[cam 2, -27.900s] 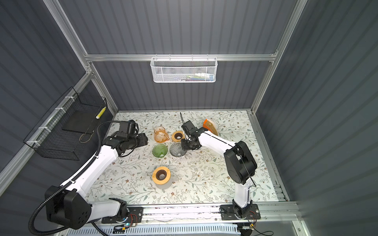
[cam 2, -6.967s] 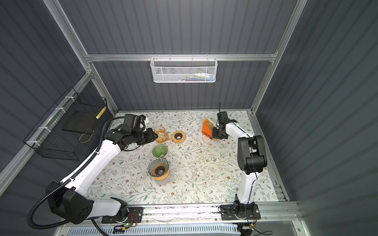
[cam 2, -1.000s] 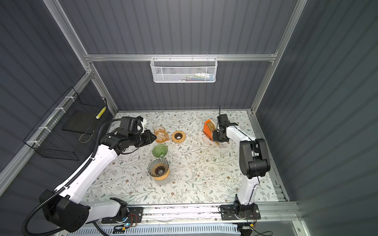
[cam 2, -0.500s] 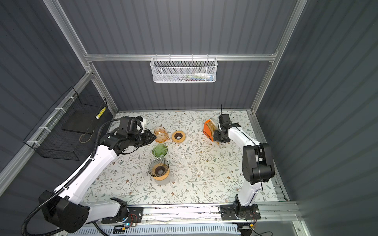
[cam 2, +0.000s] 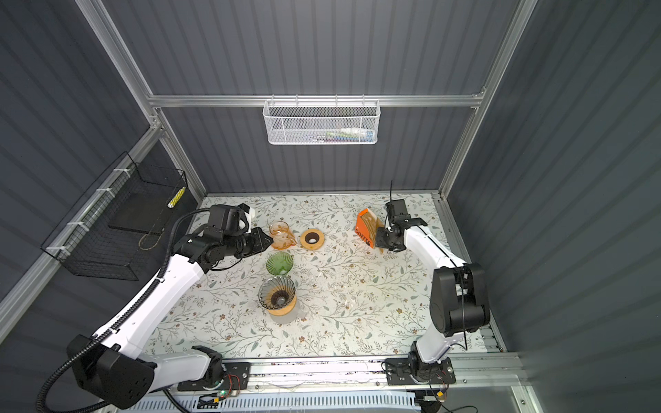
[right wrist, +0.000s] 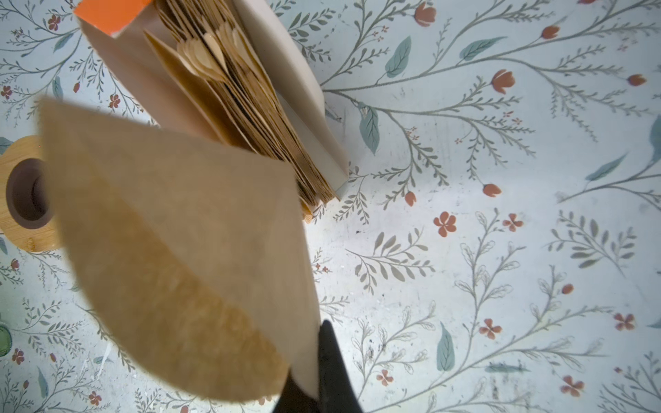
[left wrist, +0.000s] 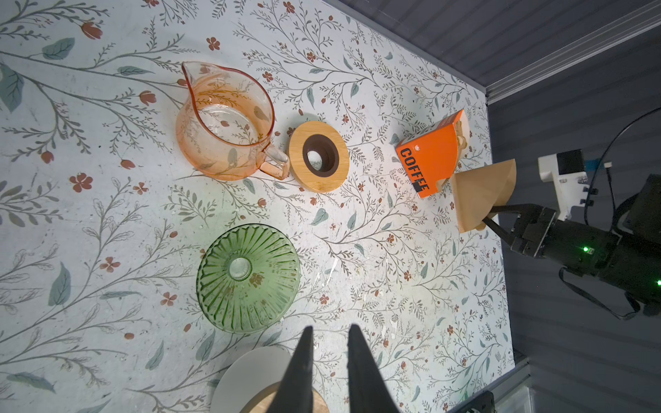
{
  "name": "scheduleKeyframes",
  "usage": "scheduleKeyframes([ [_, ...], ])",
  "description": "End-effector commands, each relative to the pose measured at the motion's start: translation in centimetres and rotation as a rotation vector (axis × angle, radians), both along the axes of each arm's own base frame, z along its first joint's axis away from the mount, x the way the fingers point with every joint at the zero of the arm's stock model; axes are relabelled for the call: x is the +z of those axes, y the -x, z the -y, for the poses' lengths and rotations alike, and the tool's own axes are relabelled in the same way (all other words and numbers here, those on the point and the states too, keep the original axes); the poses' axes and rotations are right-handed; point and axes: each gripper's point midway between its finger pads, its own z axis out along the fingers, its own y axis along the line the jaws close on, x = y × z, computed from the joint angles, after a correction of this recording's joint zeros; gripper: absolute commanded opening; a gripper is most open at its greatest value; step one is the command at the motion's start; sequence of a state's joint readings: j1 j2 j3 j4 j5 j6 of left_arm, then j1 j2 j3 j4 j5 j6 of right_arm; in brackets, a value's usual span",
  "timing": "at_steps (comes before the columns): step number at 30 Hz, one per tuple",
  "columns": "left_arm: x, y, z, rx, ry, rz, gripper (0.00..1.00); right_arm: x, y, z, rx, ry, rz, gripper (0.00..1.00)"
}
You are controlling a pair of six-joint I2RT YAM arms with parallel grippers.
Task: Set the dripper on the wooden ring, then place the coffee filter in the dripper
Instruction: 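Pull the brown paper filter out of the box with the right gripper, then carry the brown filter with the right gripper toward the clear dripper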
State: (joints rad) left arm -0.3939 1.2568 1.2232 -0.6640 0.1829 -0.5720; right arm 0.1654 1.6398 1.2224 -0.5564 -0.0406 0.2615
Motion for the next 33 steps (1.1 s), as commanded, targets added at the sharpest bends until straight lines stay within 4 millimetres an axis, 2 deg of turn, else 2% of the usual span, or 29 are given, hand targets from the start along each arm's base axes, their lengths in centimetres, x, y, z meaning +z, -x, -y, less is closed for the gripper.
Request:
scheduleKeyframes([
  [1,0.3,0.8,-0.4,-0.012,-0.010,0.021,0.19,0.6,1.1,0.1,-0.005,0.004,-0.005,0.00],
  [8,0.0,1.5,-1.7,0.016,-0.064,0.024,0.19,2.8,2.1,-0.5,0.010,-0.003,0.027,0.00],
  [14,-0.2,2.8,-3.2,0.034,-0.138,-0.006,0.20,6.3,3.6,-2.7,0.079,0.017,0.062,0.00],
  [17,-0.3,3.7,-4.1,0.042,-0.179,-0.034,0.20,8.4,4.5,-4.8,0.147,0.029,0.080,0.00],
  [25,0.0,6.5,-5.6,0.064,-0.215,-0.116,0.20,14.0,8.1,-12.3,0.392,-0.040,0.103,0.00],
  [28,0.3,7.6,-6.4,0.081,-0.234,-0.136,0.20,15.2,9.7,-14.5,0.480,-0.049,0.089,0.00],
  [33,0.5,9.6,-7.6,0.112,-0.251,-0.174,0.20,15.6,13.2,-18.2,0.625,-0.089,0.012,0.00],
])
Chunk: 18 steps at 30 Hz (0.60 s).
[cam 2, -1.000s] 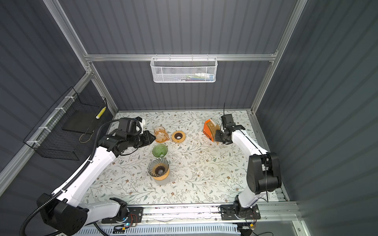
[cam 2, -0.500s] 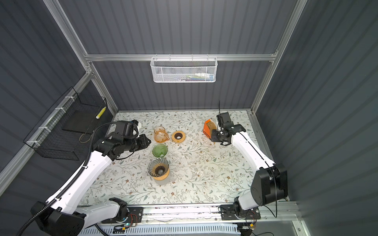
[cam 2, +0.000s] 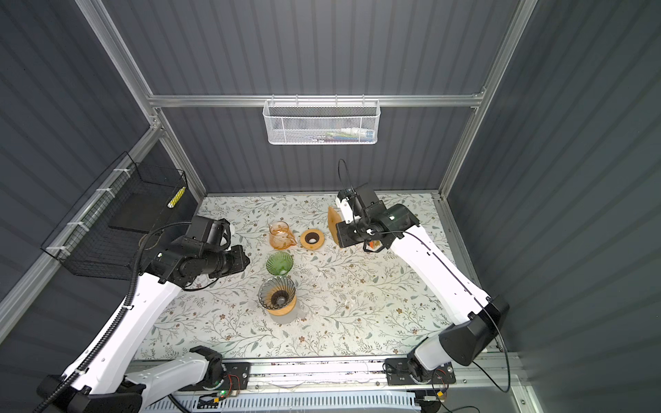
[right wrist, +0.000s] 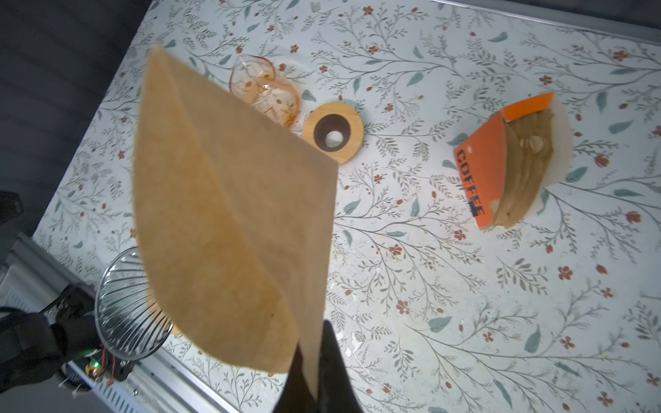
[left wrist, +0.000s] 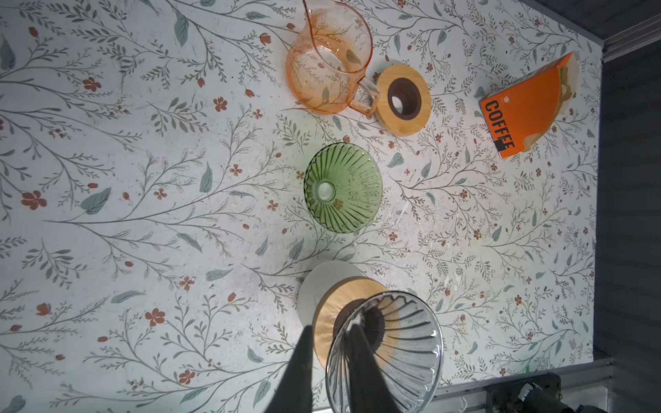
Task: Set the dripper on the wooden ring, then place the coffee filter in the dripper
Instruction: 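Carry the brown filter with the right gripper toward the clear dripper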
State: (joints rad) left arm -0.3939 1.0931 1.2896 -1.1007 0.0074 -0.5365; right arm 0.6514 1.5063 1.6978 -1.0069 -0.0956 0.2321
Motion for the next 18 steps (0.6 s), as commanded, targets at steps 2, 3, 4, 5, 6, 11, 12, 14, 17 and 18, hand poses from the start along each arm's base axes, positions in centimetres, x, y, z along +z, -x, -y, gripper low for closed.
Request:
scheduleKeyframes([
  [2,0.3,2.8,-1.6,0.045,-0.026,-0.054,0.20,-1.7,4.0,-2.2,0.138,0.047,-0.135,0.00],
  [3,0.4,3.2,-1.8,0.054,-0.023,-0.059,0.20,-1.8,4.6,-2.8,0.164,0.053,-0.146,0.00],
  [4,0.4,3.6,-2.0,0.061,-0.023,-0.065,0.20,-1.8,5.3,-3.4,0.190,0.055,-0.156,0.00],
  [5,0.5,3.9,-2.2,0.066,-0.022,-0.068,0.20,-1.9,5.9,-4.0,0.211,0.053,-0.167,0.00],
  [6,0.5,4.3,-2.3,0.066,-0.022,-0.073,0.20,-1.9,6.5,-4.7,0.236,0.050,-0.181,0.00],
  [11,0.4,5.6,-2.7,0.074,-0.020,-0.091,0.20,-2.2,9.1,-7.4,0.337,0.045,-0.236,0.00],
  [12,0.4,5.7,-2.8,0.073,-0.018,-0.092,0.20,-2.2,9.4,-7.8,0.354,0.051,-0.242,0.00],
  [14,0.3,5.9,-2.8,0.070,-0.018,-0.097,0.20,-2.4,10.1,-8.5,0.379,0.063,-0.258,0.00],
  [17,0.3,6.1,-2.7,0.063,-0.011,-0.091,0.20,-2.7,11.1,-9.6,0.417,0.084,-0.287,0.00],
  [18,0.4,6.1,-2.7,0.060,-0.008,-0.086,0.20,-2.9,11.4,-9.9,0.429,0.092,-0.299,0.00],
])
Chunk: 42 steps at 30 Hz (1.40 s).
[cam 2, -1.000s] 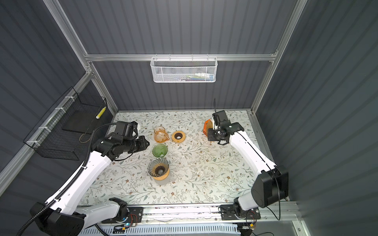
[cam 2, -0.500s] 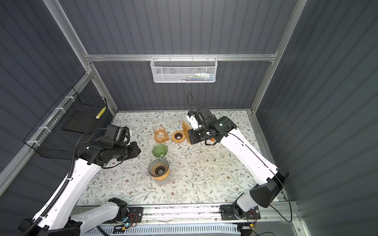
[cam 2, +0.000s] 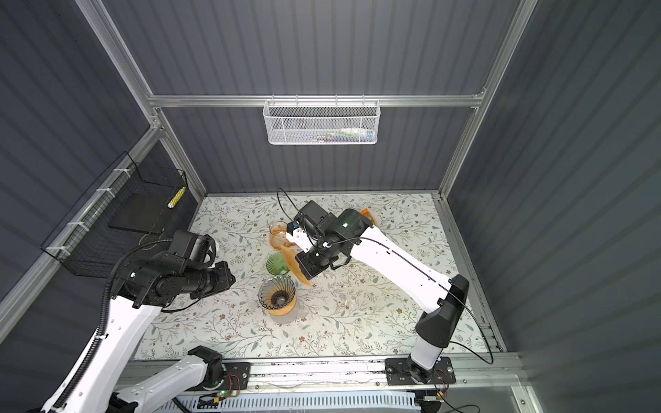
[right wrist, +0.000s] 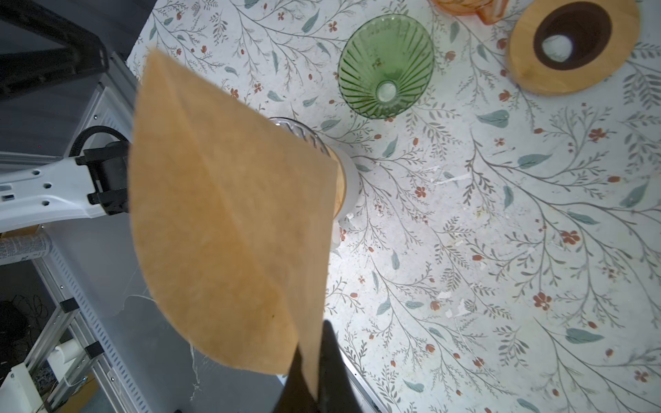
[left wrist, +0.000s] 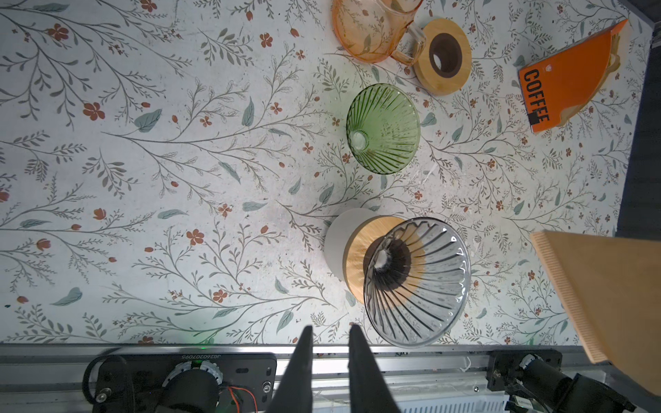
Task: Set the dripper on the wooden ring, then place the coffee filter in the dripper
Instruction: 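Carry the brown filter with the right gripper toward the clear dripper, then lower the brown filter into the clear dripper while the left gripper approaches its rim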
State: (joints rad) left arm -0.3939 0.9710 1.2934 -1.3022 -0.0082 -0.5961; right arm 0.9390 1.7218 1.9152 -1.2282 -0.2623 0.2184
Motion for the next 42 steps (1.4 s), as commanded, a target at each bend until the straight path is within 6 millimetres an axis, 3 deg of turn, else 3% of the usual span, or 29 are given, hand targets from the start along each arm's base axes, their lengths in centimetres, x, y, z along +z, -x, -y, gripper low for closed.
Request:
scheduleKeyframes([
  [1,0.2,0.8,-0.2,0.001,0.008,-0.004,0.20,-0.5,1.7,-0.4,0.056,0.040,-0.053,0.00],
  [11,0.8,0.6,0.1,-0.023,0.027,0.045,0.20,-2.5,4.1,-2.7,0.104,0.075,-0.168,0.00],
  [21,1.2,0.1,1.3,-0.076,0.072,0.087,0.20,-4.6,3.9,-3.6,0.084,0.130,-0.216,0.00],
  [36,1.2,0.1,2.0,-0.116,0.102,0.107,0.21,-6.4,2.8,-4.8,0.035,0.147,-0.227,0.00],
  [42,1.5,-0.2,2.3,-0.127,0.115,0.122,0.21,-6.3,2.5,-5.3,0.028,0.146,-0.229,0.08],
])
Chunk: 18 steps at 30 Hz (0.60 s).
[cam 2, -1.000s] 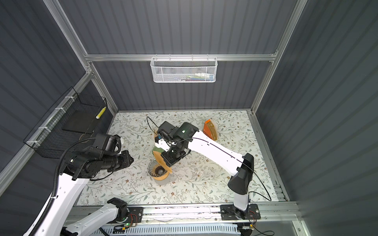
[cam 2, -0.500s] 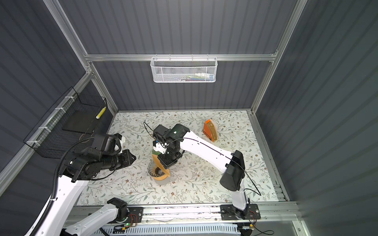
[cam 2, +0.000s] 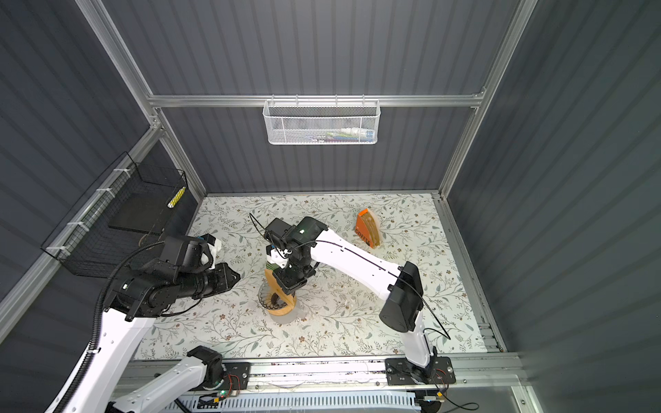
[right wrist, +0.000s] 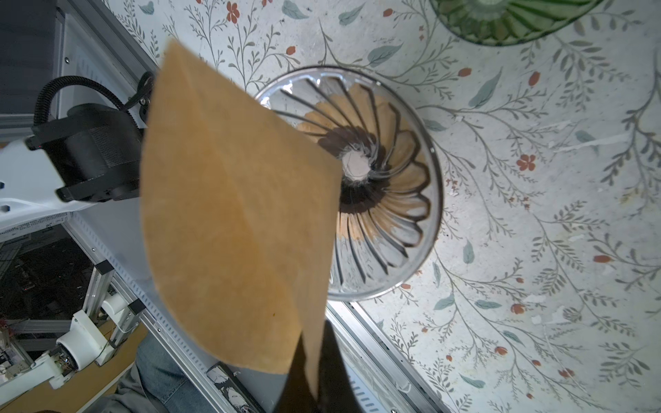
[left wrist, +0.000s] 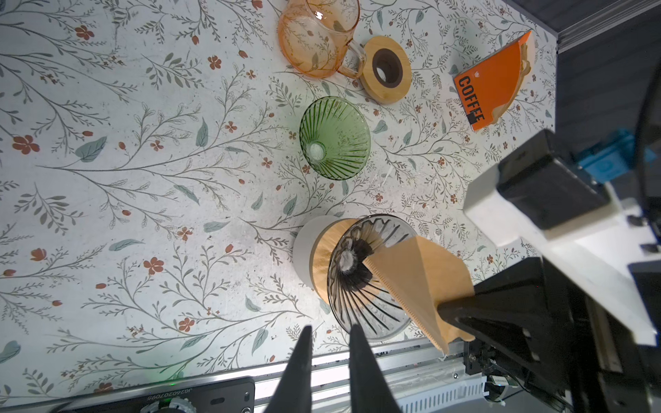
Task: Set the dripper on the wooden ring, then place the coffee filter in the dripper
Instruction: 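Lower the brown filter into the clear dripper while the left gripper approaches its rim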
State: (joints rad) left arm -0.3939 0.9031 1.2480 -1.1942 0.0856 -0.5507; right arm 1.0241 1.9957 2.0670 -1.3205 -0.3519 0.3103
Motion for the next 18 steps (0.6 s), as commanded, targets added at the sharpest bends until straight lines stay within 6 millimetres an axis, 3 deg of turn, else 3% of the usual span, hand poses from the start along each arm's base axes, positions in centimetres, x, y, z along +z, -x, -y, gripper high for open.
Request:
scheduleKeyframes([
  [1,0.2,-0.1,0.6,-0.041,0.014,0.021,0.21,-0.1,-0.1,-0.4,-0.004,0.008,0.001,0.10],
  [6,0.3,-0.4,1.1,-0.066,0.019,0.020,0.21,0.0,-0.2,-0.5,-0.010,0.011,-0.002,0.20],
  [18,-0.7,-0.1,3.5,-0.164,0.113,-0.025,0.22,1.7,-1.5,0.4,-0.040,0.003,0.097,0.25],
])
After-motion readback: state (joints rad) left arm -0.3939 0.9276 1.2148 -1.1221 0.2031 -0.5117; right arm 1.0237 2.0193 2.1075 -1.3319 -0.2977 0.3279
